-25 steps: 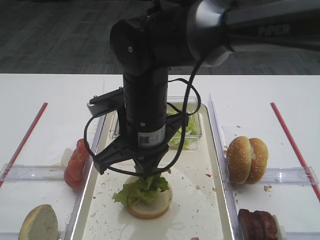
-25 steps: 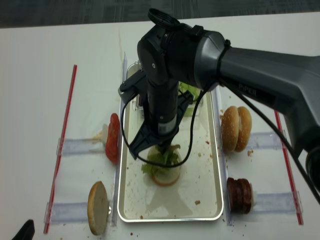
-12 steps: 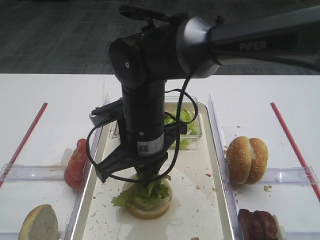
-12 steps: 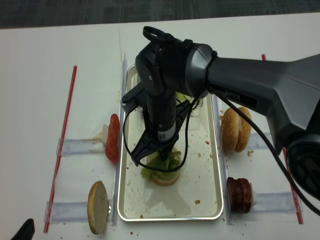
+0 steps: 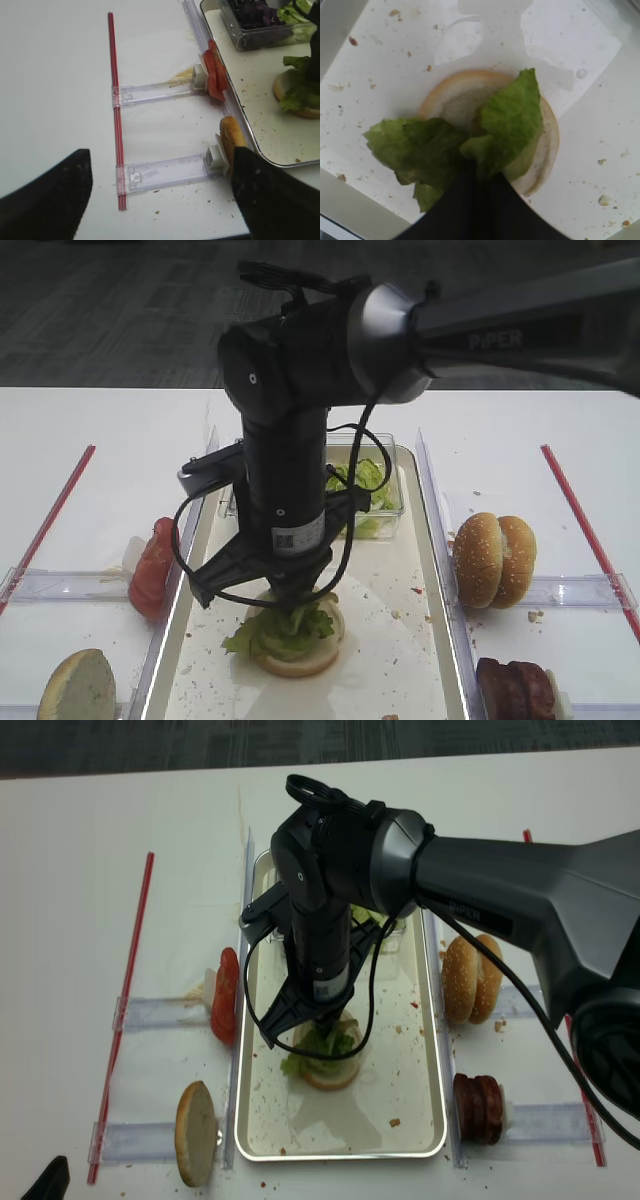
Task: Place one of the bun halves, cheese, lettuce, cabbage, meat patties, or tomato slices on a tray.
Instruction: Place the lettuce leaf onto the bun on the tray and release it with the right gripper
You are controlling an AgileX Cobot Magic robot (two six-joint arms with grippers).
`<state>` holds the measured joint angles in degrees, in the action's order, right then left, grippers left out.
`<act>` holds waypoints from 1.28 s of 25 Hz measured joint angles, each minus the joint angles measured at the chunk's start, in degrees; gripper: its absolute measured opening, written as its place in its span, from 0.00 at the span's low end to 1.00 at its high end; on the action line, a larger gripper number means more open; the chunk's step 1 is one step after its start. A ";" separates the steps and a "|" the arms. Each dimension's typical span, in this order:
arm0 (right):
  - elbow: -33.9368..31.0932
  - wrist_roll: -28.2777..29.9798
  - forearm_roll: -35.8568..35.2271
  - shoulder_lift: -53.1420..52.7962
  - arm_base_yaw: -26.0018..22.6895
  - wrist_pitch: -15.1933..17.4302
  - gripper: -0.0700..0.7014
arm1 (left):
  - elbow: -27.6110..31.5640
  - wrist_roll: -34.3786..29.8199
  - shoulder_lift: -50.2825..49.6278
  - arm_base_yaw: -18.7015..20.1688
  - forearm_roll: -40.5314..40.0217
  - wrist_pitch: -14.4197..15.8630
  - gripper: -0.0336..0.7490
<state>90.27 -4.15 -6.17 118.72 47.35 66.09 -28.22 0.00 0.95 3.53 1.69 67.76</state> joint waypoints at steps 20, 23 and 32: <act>0.00 0.00 0.75 1.57 0.00 -0.51 0.35 | 0.00 0.00 0.00 0.00 0.00 0.00 0.76; 0.00 0.00 0.75 1.57 0.00 -0.51 0.52 | 0.00 0.00 0.00 0.00 0.00 0.00 0.76; 0.00 -0.18 1.39 1.57 0.00 -0.41 0.87 | 0.00 0.00 0.00 0.00 0.00 0.00 0.76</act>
<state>90.27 -4.33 -4.78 120.29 47.35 65.68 -28.22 0.00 0.95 3.53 1.69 67.76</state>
